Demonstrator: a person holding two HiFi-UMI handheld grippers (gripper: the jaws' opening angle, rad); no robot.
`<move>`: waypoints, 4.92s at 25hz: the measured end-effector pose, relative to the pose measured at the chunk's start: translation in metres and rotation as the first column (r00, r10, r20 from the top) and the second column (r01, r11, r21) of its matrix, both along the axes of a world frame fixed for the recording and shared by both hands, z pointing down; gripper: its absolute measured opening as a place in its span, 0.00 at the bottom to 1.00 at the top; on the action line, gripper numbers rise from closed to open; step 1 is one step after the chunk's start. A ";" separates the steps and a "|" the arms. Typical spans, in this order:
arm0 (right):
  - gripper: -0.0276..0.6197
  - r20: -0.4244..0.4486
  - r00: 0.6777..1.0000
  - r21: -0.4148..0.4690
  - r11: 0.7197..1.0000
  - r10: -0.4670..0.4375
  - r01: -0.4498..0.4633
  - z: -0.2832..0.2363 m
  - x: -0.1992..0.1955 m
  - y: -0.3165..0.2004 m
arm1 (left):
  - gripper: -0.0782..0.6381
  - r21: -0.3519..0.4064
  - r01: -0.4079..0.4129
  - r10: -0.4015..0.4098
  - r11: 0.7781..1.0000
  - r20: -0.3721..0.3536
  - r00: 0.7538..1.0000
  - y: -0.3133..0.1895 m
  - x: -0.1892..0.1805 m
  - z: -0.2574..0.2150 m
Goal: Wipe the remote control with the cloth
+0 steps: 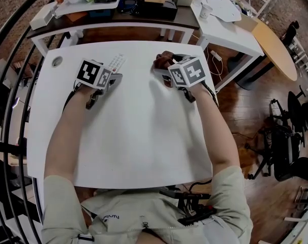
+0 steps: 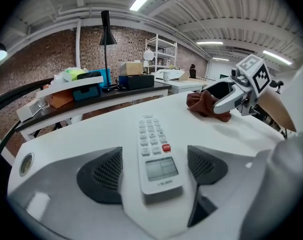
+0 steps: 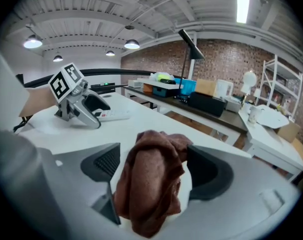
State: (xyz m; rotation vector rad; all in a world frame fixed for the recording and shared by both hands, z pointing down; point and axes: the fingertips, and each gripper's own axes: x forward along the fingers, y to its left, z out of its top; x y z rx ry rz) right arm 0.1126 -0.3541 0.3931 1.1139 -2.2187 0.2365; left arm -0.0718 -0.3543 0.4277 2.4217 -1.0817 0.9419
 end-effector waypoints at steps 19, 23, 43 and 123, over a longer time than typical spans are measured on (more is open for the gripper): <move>0.26 -0.056 0.998 0.082 0.996 0.032 -0.027 0.016 0.003 0.006 | 0.45 0.027 -0.078 0.078 0.997 0.008 0.997 0.009 0.018 -0.005; 0.24 -0.045 0.998 0.179 0.983 0.049 -0.040 -0.007 0.004 0.013 | 0.45 0.088 -0.057 0.058 0.994 -0.011 0.998 0.011 0.023 -0.015; 0.23 0.057 0.998 0.751 0.658 0.012 -0.051 -0.229 -0.032 0.097 | 0.45 0.867 -0.025 0.001 0.497 0.029 1.000 0.105 0.061 -0.220; 0.22 -0.191 0.981 0.807 0.564 -0.037 0.178 -0.233 -0.068 0.148 | 0.45 0.899 -0.068 0.146 0.432 0.004 0.989 0.148 0.076 -0.244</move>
